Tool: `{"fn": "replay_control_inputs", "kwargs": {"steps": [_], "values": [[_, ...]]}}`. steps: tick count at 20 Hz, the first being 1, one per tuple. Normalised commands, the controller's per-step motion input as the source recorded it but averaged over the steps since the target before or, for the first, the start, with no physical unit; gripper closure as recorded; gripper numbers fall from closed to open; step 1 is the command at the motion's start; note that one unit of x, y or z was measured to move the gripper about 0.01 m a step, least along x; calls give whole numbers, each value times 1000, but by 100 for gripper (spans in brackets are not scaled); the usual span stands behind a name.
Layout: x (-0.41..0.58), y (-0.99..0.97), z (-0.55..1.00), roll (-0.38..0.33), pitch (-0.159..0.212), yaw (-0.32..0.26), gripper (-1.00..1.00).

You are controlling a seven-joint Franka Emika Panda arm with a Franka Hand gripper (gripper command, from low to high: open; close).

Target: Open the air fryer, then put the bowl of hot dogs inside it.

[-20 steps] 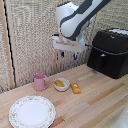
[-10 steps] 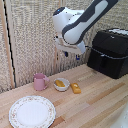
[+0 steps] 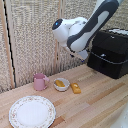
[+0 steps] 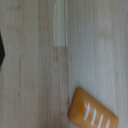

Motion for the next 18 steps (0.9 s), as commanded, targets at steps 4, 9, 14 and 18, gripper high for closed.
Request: {"fn": "replay_control_inputs", "kwargs": {"steps": [4, 9, 14, 18], "values": [[0, -528, -381, -208, -170, 1, -100], [-28, -535, -377, -208, -158, 29, -100], [-259, -542, -365, -196, -75, 36, -100], [-371, -569, -301, -160, -24, 80, -100]]}}
